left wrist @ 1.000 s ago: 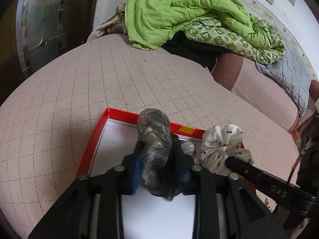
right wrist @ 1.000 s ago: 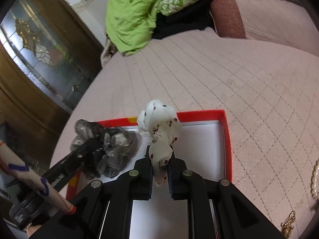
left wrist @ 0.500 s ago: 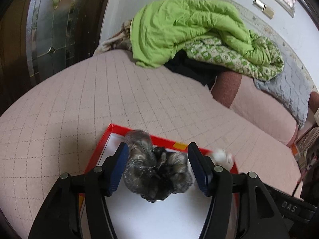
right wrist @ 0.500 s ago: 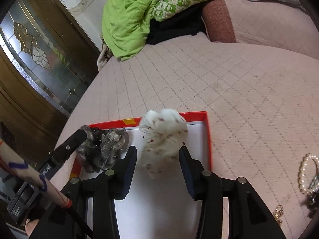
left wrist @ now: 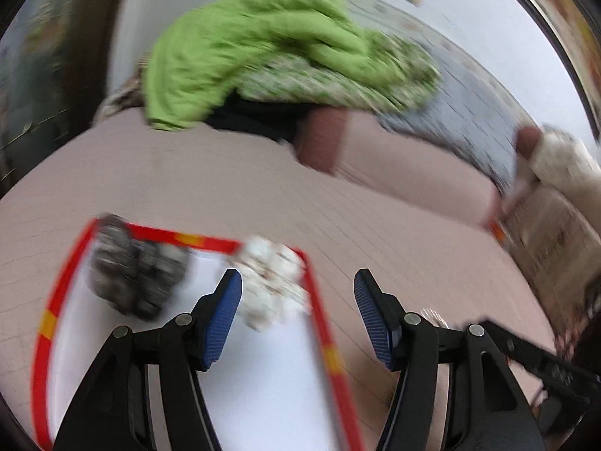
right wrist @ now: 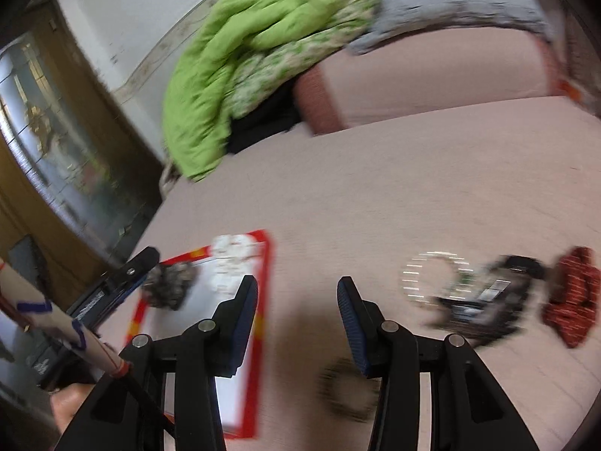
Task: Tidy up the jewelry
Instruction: 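Move the right gripper to the red polka-dot scrunchie and grasp it, then grasp the black hair claw clip with the left gripper while the right holds the red scrunchie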
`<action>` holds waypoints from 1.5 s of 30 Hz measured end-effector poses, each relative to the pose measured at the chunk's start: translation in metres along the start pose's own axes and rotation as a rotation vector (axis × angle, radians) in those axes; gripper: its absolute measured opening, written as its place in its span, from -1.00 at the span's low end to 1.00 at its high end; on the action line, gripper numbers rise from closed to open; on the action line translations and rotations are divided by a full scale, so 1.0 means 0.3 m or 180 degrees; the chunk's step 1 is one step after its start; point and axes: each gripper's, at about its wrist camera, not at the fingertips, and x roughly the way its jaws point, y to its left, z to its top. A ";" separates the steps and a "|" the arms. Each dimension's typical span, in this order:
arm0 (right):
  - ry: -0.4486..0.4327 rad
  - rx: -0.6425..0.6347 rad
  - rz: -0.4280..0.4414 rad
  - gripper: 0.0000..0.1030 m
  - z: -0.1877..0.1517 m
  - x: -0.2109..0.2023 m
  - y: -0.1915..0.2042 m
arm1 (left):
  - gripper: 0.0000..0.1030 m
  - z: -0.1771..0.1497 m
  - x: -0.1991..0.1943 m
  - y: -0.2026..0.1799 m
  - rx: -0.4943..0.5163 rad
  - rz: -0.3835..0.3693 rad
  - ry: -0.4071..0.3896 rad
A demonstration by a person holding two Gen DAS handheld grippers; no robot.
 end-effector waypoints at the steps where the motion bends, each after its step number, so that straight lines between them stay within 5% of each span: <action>1: -0.0039 0.0004 -0.0066 -0.07 -0.006 -0.019 -0.027 | 0.19 -0.020 0.005 -0.031 0.0078 -0.0053 0.0075; 11: -0.0142 0.0063 -0.0114 -0.07 -0.030 -0.096 -0.228 | 0.19 -0.200 0.056 -0.254 0.0708 -0.0389 0.0675; 18: -0.0237 0.0543 -0.0232 -0.07 0.005 -0.172 -0.455 | 0.19 -0.217 0.137 -0.315 0.0683 -0.0398 0.0829; 23: -0.0240 0.0885 -0.0562 -0.07 0.000 -0.223 -0.612 | 0.19 -0.245 0.209 -0.350 0.0697 -0.0541 0.1170; 30: 0.0078 0.1148 -0.0769 -0.07 -0.033 -0.192 -0.736 | 0.19 -0.262 0.224 -0.392 0.0755 -0.0658 0.1236; 33: 0.0136 0.1118 -0.0825 0.23 -0.039 -0.168 -0.737 | 0.19 -0.261 0.213 -0.406 0.0776 -0.0707 0.1194; 37: 0.0210 0.1069 -0.0958 0.23 -0.043 -0.132 -0.747 | 0.21 -0.276 0.191 -0.440 0.0924 -0.0784 0.1144; 39: 0.0292 0.0960 -0.1043 0.09 -0.045 -0.101 -0.739 | 0.24 -0.286 0.176 -0.460 0.1037 -0.0794 0.1100; 43: 0.0351 0.0599 -0.1348 -0.70 -0.040 -0.090 -0.705 | 0.33 -0.302 0.155 -0.499 0.1169 -0.0801 0.0993; 45: 0.0307 0.0677 -0.1258 -0.76 -0.039 -0.110 -0.718 | 0.35 -0.298 0.158 -0.521 0.1137 -0.0823 0.0982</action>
